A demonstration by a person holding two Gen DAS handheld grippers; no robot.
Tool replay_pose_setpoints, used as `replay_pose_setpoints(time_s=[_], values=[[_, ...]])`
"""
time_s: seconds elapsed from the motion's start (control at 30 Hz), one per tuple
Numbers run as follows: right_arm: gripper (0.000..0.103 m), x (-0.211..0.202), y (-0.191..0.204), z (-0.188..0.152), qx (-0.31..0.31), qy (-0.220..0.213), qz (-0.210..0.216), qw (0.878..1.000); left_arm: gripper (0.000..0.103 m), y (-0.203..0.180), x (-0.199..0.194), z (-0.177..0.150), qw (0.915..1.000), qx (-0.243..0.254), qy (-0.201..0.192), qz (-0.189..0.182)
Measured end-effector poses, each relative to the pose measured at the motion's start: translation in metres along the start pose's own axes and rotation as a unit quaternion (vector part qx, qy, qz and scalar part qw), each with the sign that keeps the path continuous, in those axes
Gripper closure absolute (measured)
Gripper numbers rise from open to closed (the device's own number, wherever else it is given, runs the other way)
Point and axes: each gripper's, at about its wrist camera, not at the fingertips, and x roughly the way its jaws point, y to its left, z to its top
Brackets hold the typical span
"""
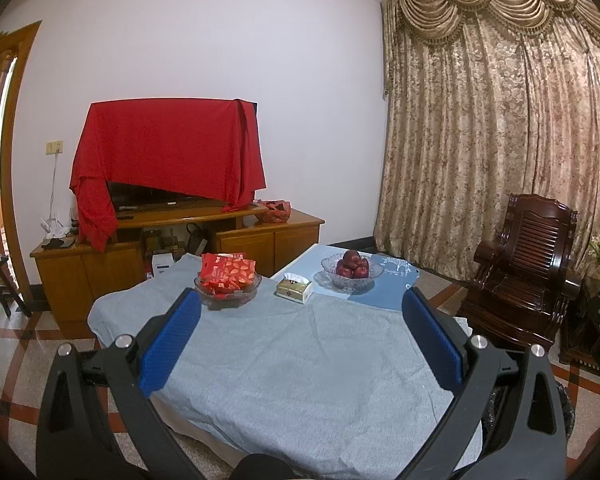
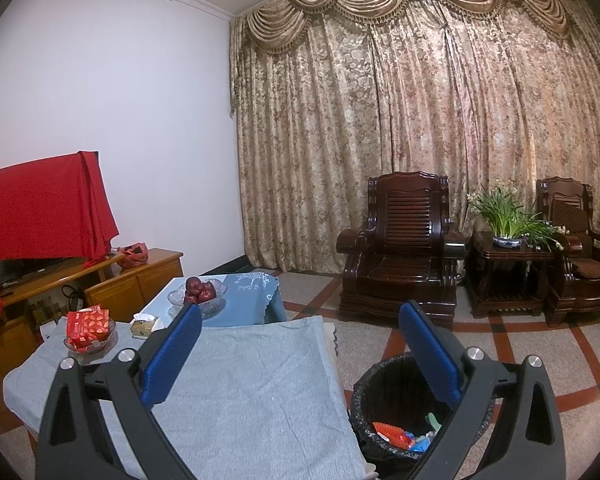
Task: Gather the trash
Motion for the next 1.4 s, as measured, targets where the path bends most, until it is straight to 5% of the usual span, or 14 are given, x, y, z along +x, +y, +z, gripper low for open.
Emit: replay_pose_setpoints(time_s=[1.4], values=[[0.006,0.002,-0.005,-0.010,-0.001,0.007,0.000,1.000,0.005,-0.023,-0.003,-0.015,1.0000,0.005,0.008,-0.001]])
